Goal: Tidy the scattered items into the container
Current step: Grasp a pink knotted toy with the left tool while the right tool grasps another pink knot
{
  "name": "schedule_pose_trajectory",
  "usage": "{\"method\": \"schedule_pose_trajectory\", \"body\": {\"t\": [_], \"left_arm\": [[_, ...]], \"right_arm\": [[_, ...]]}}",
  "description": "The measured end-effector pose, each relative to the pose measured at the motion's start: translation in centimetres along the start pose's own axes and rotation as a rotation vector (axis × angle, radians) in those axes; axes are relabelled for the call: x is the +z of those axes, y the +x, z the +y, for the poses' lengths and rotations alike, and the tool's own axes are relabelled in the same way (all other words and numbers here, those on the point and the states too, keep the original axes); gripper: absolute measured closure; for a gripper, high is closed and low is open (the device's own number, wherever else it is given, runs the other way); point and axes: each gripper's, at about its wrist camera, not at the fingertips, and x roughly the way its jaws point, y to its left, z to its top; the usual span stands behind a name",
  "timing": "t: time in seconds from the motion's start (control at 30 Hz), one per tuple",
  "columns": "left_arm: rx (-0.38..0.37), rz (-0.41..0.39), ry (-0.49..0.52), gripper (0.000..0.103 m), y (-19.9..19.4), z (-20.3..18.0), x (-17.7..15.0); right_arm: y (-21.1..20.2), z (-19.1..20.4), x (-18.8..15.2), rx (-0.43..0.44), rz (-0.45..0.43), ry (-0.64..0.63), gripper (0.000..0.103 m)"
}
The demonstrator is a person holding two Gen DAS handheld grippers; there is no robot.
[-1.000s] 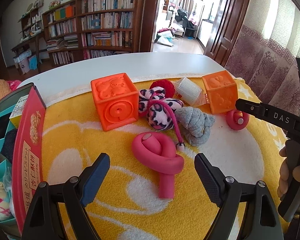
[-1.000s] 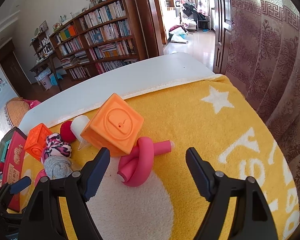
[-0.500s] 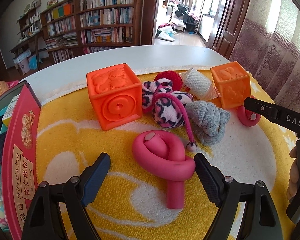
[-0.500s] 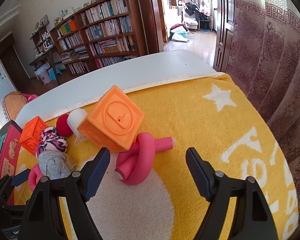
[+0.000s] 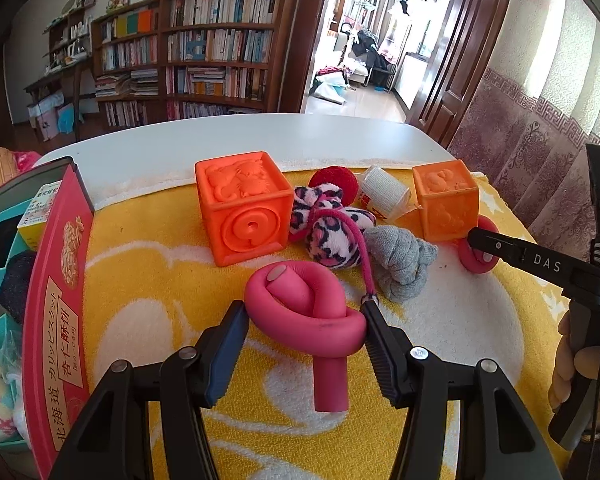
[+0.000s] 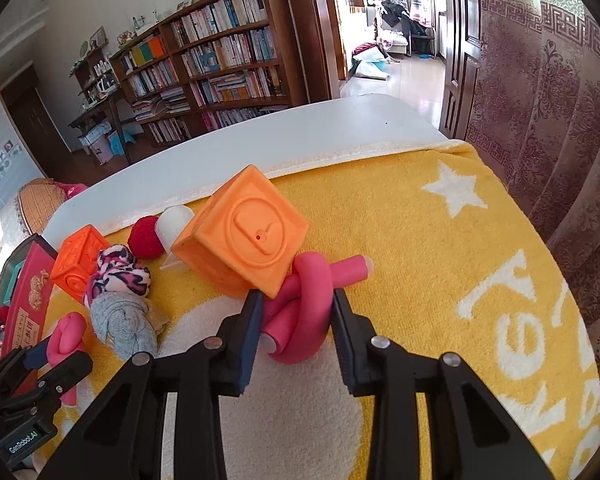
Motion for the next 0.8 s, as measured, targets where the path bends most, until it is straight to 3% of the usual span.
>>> {"method": "schedule_pose_trajectory", "body": {"t": [0.03,0.07,0.4,0.5,0.63,0.8], "left_arm": [[-0.005,-0.007,-0.005,0.044,-0.4,0.1,0.0],[-0.008,-0.015,-0.007,0.044,-0.7,0.1,0.2],[-0.020,-0.031,-0.021,0.044,-1.6,0.2,0.2],[-0.021,-0.032,-0.023,0.044,-1.5,0.0,0.3],[-0.028,-0.031,-0.027,0.044,-1.5,0.0,0.4],[-0.035,-0.023,-0.036,0.044,-1.2,-0.2,0.3]], "right_arm": [[-0.3,-0.1,0.0,0.016,-0.006,0.011,0.082],[-0.6,-0.1,0.1,0.024,-0.012,0.019,0.086],[0.1,-0.6,0.2,0.034,0.011,0.069,0.085],[0.2,-0.8,0.3,0.022,0.015,0.077,0.074],[0.5,-1.1,0.3,0.007,0.017,0.087,0.035],[1.0,-0.6,0.0,0.030,0.027,0.057,0.033]]}}
